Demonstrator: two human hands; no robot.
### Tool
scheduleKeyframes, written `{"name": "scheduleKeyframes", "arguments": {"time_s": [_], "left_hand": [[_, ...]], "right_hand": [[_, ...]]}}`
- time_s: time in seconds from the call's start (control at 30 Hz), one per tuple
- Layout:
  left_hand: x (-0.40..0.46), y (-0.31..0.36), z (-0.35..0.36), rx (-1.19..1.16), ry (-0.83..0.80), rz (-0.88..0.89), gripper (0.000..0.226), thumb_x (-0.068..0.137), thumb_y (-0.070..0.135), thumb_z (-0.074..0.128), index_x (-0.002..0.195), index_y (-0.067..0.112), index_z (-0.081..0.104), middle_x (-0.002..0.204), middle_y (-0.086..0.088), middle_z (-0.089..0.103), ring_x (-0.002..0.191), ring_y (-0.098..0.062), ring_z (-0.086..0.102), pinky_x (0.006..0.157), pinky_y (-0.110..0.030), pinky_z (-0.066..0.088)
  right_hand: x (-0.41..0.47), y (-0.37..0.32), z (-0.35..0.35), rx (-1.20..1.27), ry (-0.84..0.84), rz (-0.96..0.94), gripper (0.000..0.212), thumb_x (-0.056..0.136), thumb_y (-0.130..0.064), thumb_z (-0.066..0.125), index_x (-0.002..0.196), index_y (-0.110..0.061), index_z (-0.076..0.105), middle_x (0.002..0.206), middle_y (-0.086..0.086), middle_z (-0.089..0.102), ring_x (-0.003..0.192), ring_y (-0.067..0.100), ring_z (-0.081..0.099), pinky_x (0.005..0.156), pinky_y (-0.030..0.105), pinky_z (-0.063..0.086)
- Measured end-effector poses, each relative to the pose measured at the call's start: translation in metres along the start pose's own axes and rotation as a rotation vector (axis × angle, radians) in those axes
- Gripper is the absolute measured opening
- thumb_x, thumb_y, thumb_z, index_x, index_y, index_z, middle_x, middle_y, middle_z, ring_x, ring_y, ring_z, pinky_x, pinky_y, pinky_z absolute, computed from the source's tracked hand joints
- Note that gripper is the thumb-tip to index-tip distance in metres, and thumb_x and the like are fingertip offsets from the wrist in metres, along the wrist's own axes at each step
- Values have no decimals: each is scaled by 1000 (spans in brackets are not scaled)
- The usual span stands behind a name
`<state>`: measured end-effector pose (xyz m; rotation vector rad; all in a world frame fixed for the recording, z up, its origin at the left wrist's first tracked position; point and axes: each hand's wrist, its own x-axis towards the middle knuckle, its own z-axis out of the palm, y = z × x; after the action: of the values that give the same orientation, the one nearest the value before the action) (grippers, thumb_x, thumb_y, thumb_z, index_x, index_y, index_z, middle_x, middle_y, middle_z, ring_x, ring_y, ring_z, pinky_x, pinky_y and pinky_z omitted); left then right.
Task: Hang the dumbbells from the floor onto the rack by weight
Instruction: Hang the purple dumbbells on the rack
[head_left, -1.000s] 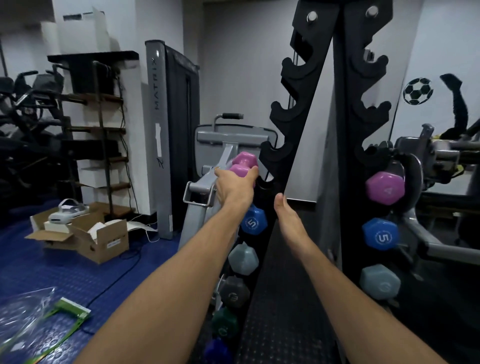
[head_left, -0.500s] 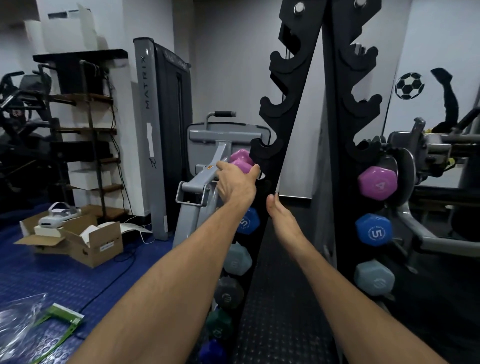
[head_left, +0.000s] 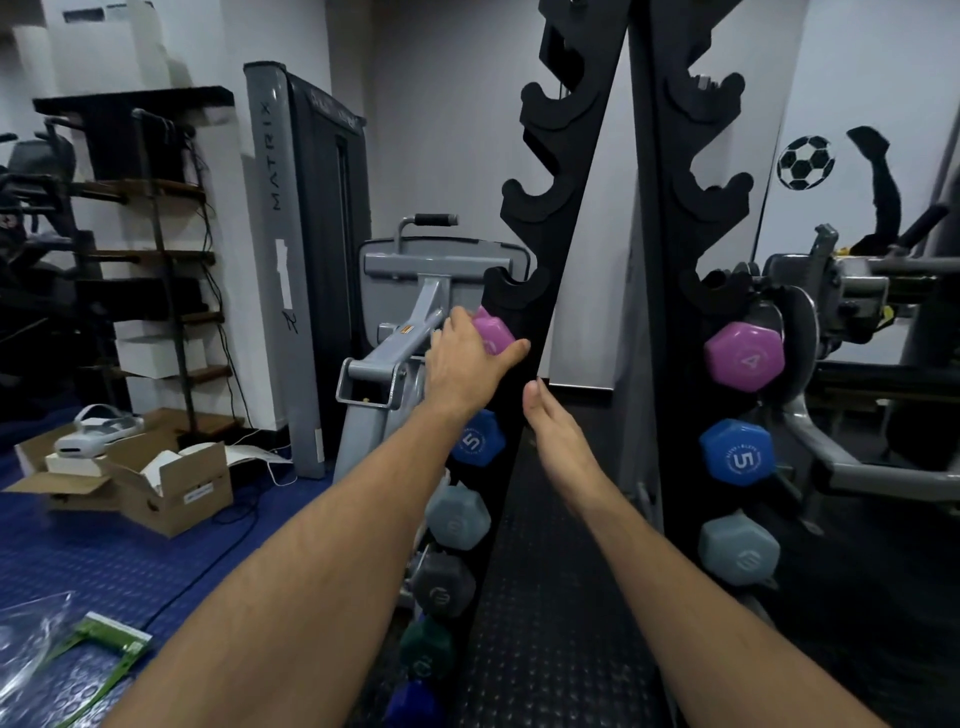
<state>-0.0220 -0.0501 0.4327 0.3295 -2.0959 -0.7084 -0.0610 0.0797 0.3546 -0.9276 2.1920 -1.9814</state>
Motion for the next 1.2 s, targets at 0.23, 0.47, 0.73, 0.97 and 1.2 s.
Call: {"name": "scheduleKeyframes", "arguments": {"time_s": [0.23,0.47,0.73,0.97,1.2], "left_hand": [[6,0,-4,-405,-68,-188,91,64,43,94,137,14,48,123,0,56,108,-17,60,88,-27,54],[5,-8,-2,-400,-123,-139,83,59,54,93,124,20,54,112,3,61,100,-15,66,85,-33,61],[-5,-1,-16,-502,-227,-158,94,72,61,82,143,14,43,114,7,54,104,-12,61,87,-25,55],[-41,10,-15,-454,-24,-67,102,75,83,59,152,18,37,146,0,45,130,-17,51,111,-42,47],[-127,10,7,-524,146,116,45,96,51,59,129,20,58,125,8,58,118,-10,56,100,-34,49]], "right_hand": [[3,1,2,82,-36,32,96,74,-100,34,154,-47,38,160,-18,41,150,5,33,126,46,26],[7,3,-2,12,-44,37,93,75,-99,35,152,-48,39,156,-15,48,147,8,39,124,47,31],[-8,-19,-16,58,-107,35,78,94,-77,25,158,-33,35,161,-7,40,146,16,39,123,45,28],[-17,-21,-27,-7,-15,12,107,72,-98,36,159,-35,34,163,-10,38,148,13,38,124,51,28],[-50,10,-46,-69,46,41,99,78,-91,41,159,-34,34,161,-8,42,143,13,46,121,48,34]]}}
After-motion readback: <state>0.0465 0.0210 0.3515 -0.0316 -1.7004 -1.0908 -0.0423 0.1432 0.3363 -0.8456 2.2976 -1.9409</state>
